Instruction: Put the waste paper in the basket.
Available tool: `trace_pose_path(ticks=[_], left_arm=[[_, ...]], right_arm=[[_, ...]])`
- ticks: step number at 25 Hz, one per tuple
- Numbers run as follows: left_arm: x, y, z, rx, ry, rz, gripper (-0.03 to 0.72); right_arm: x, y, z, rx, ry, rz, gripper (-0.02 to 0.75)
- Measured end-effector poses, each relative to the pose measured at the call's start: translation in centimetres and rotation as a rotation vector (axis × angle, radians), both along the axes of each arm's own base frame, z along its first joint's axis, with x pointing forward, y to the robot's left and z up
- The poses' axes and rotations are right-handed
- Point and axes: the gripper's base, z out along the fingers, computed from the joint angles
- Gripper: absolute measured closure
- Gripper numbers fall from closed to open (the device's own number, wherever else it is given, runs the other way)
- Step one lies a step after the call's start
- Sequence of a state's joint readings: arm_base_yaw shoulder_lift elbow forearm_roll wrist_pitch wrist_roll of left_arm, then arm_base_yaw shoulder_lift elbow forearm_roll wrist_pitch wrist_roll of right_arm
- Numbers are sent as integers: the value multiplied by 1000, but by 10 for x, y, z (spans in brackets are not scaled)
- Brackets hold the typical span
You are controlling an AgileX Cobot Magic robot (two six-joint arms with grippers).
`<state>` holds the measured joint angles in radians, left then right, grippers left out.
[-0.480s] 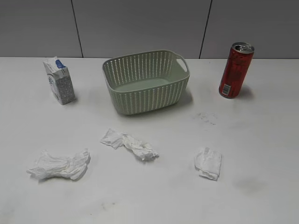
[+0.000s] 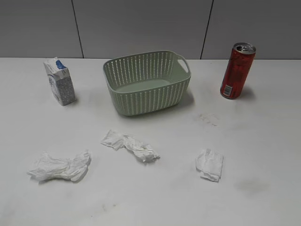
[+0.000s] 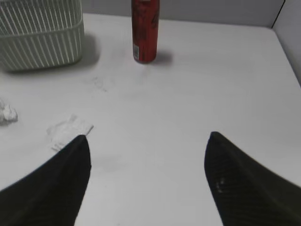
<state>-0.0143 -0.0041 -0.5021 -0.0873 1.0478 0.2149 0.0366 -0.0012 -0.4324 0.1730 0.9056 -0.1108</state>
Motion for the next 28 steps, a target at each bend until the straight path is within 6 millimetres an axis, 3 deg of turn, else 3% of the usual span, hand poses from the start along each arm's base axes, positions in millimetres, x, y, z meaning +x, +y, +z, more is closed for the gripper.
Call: trace_pose_path(ticks=[4, 9, 18, 19, 28], left_arm=[[0, 0, 0, 0, 0, 0, 462], [0, 0, 0, 0, 0, 0, 462], [0, 7, 0, 76, -2, 47, 461], [0, 7, 0, 81, -2, 51, 461], [0, 7, 0, 76, -2, 47, 465]], right_arm=[[13, 1, 15, 25, -46, -8, 167], [43, 2, 22, 30, 61, -12, 167], [101, 4, 26, -39, 277, 15, 167], [114, 4, 26, -46, 319, 20, 167], [160, 13, 22, -23, 445, 101, 167]])
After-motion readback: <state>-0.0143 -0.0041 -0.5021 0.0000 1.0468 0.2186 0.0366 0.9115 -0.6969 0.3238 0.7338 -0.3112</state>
